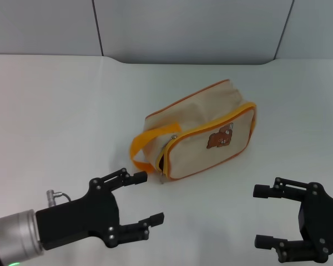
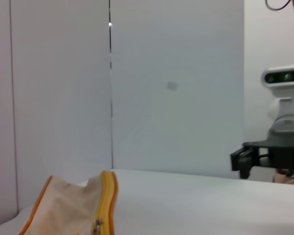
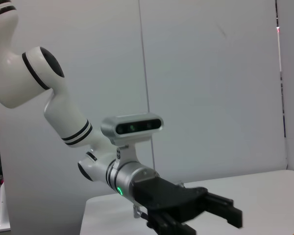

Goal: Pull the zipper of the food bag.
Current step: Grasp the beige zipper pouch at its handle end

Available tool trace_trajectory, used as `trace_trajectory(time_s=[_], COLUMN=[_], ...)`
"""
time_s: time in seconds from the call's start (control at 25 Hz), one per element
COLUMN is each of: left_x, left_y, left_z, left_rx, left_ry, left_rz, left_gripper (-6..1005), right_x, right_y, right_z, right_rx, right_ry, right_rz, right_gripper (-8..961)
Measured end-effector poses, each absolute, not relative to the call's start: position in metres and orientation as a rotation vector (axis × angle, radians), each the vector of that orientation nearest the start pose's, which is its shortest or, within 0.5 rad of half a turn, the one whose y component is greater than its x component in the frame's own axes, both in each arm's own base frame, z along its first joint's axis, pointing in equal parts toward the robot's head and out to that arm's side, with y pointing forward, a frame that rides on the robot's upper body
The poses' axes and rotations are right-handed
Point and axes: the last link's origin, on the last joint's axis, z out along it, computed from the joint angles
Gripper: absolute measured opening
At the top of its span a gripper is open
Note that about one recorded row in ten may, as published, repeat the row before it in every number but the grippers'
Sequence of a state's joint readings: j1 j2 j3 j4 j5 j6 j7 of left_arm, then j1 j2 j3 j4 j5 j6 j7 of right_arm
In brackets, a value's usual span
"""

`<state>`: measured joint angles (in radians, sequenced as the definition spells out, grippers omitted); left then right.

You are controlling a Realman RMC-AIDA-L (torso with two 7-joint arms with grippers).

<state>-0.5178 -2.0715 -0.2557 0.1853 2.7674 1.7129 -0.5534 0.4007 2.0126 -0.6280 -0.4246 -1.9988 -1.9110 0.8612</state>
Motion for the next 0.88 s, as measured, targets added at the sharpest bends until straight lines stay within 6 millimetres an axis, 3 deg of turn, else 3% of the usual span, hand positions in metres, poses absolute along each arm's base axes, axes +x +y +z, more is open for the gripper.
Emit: trace_trajectory(time_s=[0.28,0.44,0.64,0.88], left_x=[-0.287,-0.285,-0.281,-0.269], left_y=[0.253,0.260,0.261,0.260], left_z=[-0.065,-0.076,-0.104,-0.115], left_rx=[-2.624,-2.494,-2.349,-2.235], left_ry=[-0.223,-0.315,-0.349,-0.364], left_rz=[-0.916,-0.920,-0.815,-0.772], left_gripper=[802,788,771,750], right_x=[0.289,0.289,0.288,0.287], right_y=[0.240,0.240,0.241,0.241], right_z=[0.004,0.004,0.004,0.004], right_rx=[-2.817,-2.813,-2.810,-2.812], right_ry=[0.194,0.191,0.188,0.180], right_rz=[1.033,1.041,1.040,1.048], right_gripper=[810,811,811,810])
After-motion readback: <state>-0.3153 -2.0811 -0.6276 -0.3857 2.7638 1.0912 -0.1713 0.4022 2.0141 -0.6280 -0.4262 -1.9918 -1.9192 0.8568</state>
